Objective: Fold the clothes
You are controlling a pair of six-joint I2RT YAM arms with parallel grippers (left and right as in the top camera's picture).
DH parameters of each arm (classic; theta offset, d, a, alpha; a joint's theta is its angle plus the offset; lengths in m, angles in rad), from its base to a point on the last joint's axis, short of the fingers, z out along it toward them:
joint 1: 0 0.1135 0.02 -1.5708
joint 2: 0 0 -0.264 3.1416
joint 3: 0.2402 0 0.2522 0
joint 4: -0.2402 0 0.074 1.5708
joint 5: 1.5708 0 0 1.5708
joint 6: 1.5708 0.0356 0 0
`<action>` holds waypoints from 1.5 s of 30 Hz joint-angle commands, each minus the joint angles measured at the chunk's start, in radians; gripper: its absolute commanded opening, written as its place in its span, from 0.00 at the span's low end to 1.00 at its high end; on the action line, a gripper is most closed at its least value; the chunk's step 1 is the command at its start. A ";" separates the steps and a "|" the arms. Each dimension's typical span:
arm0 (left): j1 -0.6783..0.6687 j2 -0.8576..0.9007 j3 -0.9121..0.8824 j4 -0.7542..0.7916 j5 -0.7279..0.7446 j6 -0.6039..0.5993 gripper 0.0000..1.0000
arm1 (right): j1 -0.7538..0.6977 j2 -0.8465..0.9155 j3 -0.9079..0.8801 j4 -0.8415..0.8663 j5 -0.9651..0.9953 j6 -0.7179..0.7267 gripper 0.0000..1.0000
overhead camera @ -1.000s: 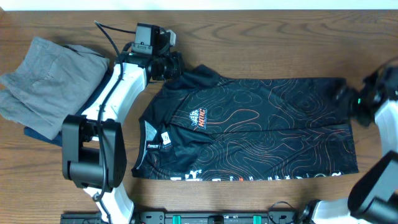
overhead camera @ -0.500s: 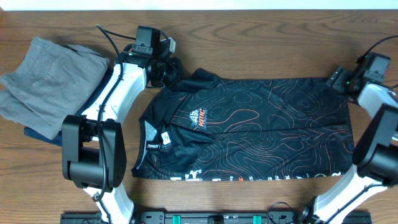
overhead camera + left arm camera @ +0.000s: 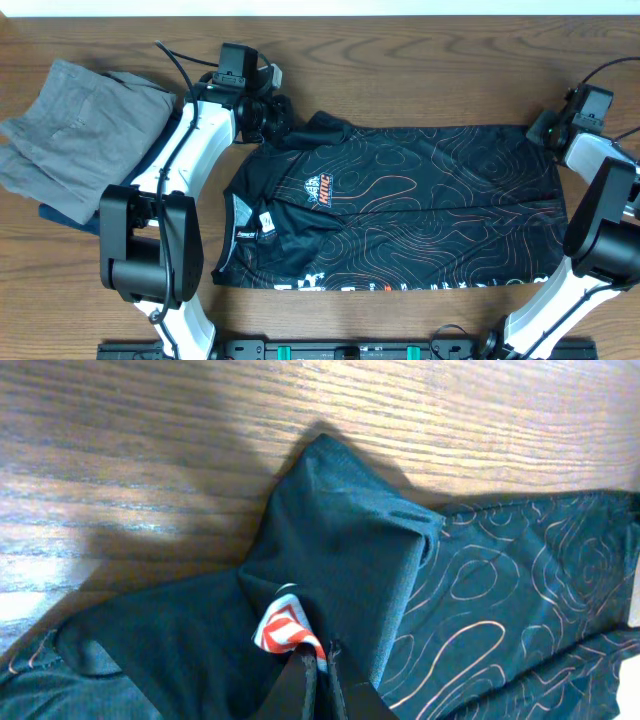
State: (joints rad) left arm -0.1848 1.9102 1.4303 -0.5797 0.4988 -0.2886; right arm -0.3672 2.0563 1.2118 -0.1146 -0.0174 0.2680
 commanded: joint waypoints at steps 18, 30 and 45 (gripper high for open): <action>0.127 -0.202 -0.001 -0.363 0.197 0.011 0.06 | -0.085 -0.286 0.048 -0.433 0.073 -0.035 0.04; 0.128 -0.228 -0.001 -0.800 0.160 0.211 0.06 | -0.085 -0.334 0.048 -0.806 0.218 -0.060 0.01; 0.127 -0.228 -0.070 -0.972 0.117 0.293 0.06 | -0.095 -0.334 0.048 -0.929 0.306 -0.028 0.01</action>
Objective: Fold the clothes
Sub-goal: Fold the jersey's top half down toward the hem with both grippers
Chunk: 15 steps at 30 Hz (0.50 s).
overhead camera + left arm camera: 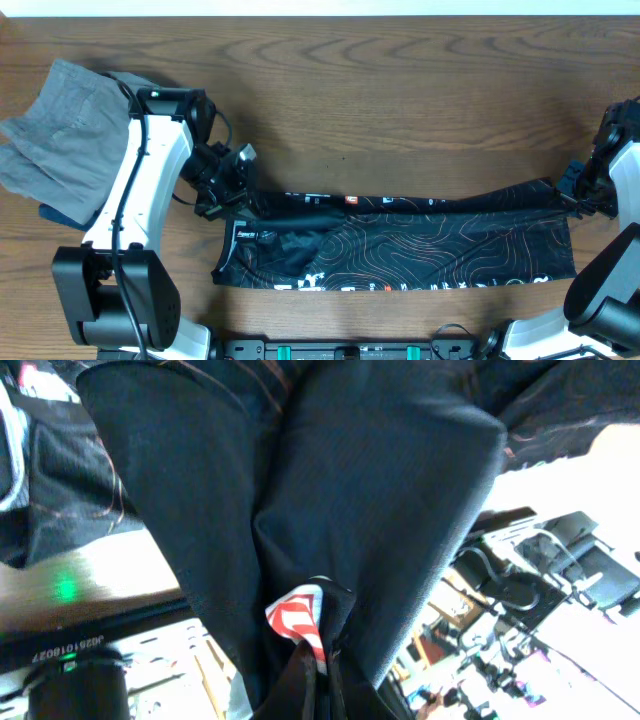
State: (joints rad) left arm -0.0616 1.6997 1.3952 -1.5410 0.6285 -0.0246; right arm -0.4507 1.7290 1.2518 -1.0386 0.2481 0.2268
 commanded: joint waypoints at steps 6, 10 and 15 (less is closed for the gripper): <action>0.003 -0.018 -0.100 -0.012 -0.012 0.032 0.06 | -0.011 -0.006 0.007 -0.012 0.040 0.013 0.01; 0.003 -0.018 -0.143 -0.036 -0.016 0.032 0.06 | -0.014 -0.006 0.007 -0.018 0.041 0.012 0.01; 0.003 -0.018 -0.187 0.001 -0.045 0.031 0.06 | -0.016 -0.006 0.007 -0.014 0.040 0.013 0.02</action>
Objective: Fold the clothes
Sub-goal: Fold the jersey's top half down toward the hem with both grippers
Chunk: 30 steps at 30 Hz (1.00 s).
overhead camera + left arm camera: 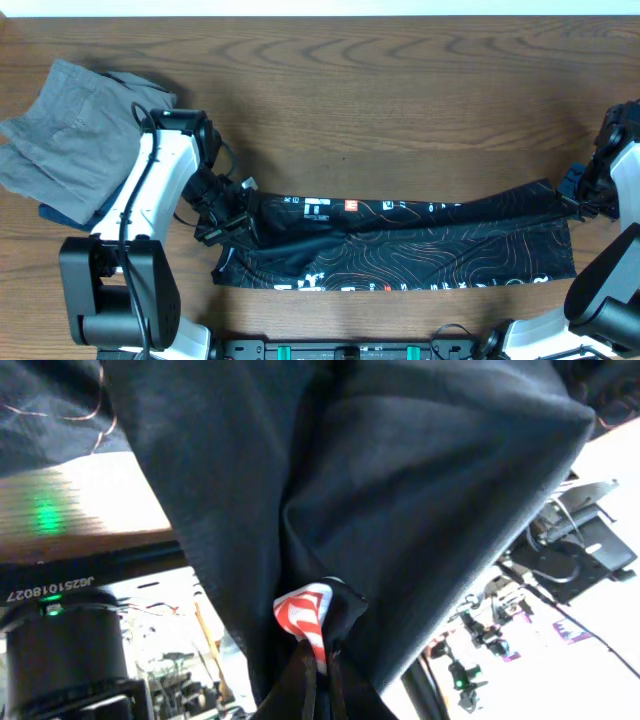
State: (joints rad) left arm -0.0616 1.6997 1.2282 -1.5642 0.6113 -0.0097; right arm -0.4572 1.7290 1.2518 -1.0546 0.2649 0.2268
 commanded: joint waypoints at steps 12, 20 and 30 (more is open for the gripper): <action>-0.002 -0.008 -0.036 0.497 -0.201 -0.147 0.06 | -0.006 -0.006 0.006 0.013 0.015 0.024 0.04; -0.038 0.012 -0.053 0.458 -0.202 -0.149 0.70 | -0.006 -0.006 0.003 0.018 0.015 0.028 0.08; -0.048 0.012 -0.061 0.387 -0.202 -0.149 0.68 | -0.006 -0.006 0.003 0.030 0.015 0.031 0.11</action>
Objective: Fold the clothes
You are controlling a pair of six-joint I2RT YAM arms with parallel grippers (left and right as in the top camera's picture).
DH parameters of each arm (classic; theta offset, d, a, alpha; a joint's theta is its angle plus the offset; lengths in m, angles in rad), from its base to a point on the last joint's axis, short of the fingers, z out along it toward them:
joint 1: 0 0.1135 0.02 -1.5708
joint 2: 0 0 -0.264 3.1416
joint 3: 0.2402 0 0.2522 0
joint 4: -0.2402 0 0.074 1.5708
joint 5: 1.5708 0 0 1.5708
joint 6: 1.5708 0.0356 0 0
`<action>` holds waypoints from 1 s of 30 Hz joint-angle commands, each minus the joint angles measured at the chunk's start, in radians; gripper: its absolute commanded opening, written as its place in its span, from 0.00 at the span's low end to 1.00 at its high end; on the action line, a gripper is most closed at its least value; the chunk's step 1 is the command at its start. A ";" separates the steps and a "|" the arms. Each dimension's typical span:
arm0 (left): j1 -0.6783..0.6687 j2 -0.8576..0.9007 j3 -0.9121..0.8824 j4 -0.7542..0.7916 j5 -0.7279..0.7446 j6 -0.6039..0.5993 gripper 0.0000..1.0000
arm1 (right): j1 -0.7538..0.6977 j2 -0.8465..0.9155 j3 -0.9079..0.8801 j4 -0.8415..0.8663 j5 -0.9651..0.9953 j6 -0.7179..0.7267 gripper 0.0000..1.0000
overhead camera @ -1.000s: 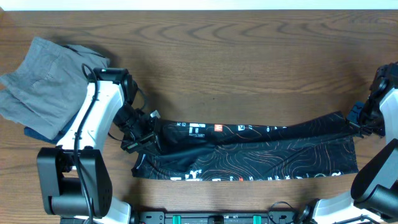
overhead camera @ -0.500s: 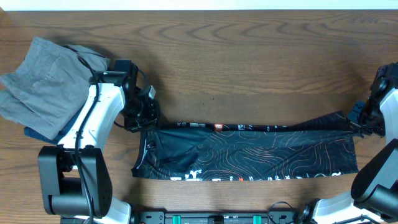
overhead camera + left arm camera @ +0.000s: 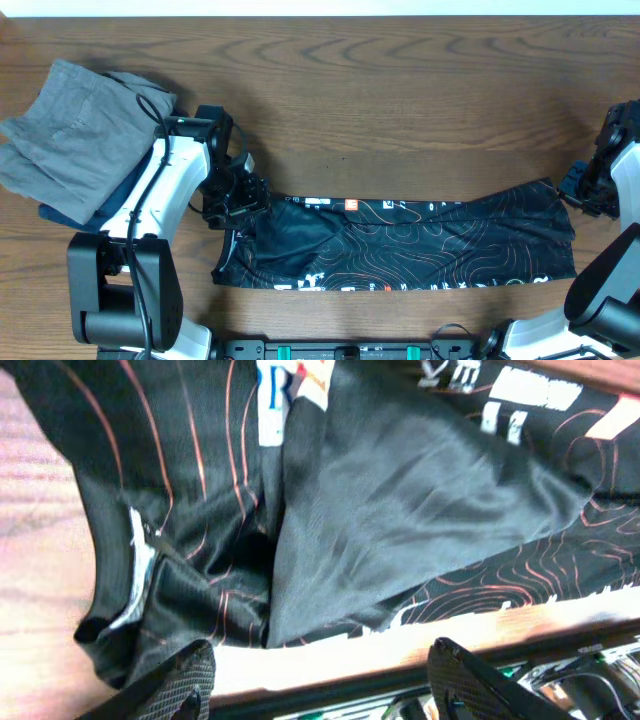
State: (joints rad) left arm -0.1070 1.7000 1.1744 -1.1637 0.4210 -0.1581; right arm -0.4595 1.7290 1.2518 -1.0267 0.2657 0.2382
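Note:
A black shirt (image 3: pixel 400 245) with orange contour lines lies folded in half lengthwise along the table's front, with white logos along its top fold. My left gripper (image 3: pixel 243 197) hovers over the shirt's left end. In the left wrist view that gripper (image 3: pixel 320 660) is open, its fingers (image 3: pixel 185 675) spread wide with nothing between them, and the shirt (image 3: pixel 400 510) lies flat below. My right gripper (image 3: pixel 578 190) is at the shirt's far right corner, which still peaks up toward it. Its fingers are hidden from the overhead camera.
A pile of grey clothes (image 3: pixel 70 125) sits at the far left of the wooden table (image 3: pixel 400 90), with a blue garment (image 3: pixel 62 212) under it. The arm bases and a black rail (image 3: pixel 350 350) line the front edge.
My left gripper has let go of the shirt's edge and now stands open above it. The left part of the shirt has dropped flat onto the lower layer. The right arm has hardly moved.
The shirt lay spread out, each gripper at a back corner, the left shut on its edge near a red-and-white tag. Then both back corners were over the front half, held up. The fold sank lower, and now the left side lies released.

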 commanded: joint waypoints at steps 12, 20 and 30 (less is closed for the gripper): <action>-0.060 0.012 -0.159 0.292 -0.012 -0.043 0.62 | -0.004 -0.006 0.002 0.001 -0.012 0.019 0.14; -0.060 -0.006 -0.211 0.268 0.036 -0.109 0.06 | -0.004 -0.006 0.002 -0.002 -0.012 0.019 0.14; -0.060 -0.037 -0.219 0.045 -0.005 -0.109 0.06 | -0.004 -0.006 0.002 -0.003 -0.012 0.019 0.14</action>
State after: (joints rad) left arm -0.1677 1.6760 0.9649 -1.1141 0.4438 -0.2623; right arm -0.4599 1.7290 1.2518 -1.0283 0.2543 0.2447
